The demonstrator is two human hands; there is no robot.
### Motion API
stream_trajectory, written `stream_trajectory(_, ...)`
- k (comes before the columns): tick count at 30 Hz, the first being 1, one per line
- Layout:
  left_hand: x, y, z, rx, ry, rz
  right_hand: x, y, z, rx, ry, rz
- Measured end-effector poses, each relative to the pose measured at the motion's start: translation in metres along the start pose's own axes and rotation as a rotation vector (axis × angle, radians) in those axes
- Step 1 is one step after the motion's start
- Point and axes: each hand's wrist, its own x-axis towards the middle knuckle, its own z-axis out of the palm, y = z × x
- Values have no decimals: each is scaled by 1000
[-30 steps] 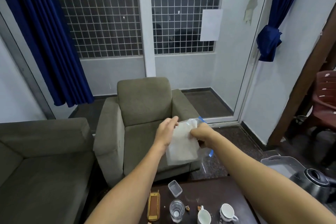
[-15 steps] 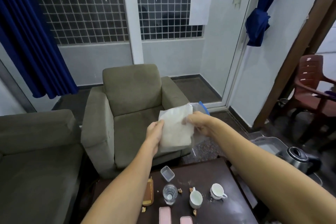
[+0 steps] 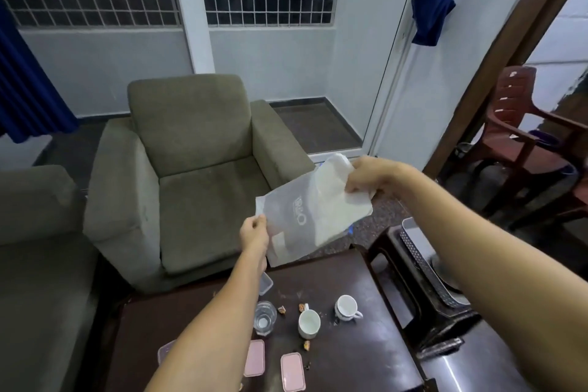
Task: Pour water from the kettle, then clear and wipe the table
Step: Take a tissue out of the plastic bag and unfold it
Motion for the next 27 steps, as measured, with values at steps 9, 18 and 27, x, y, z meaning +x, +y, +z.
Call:
stream_trajectory(9, 43, -68, 56, 20, 37, -80, 49, 66, -25, 380, 142, 10)
stream_trajectory(18, 88, -179, 112, 45, 73, -190, 125, 178, 75, 804, 157, 94)
stream_trajectory(27, 133, -259, 150, 163, 128, -295, 163, 280, 120, 894, 286, 147)
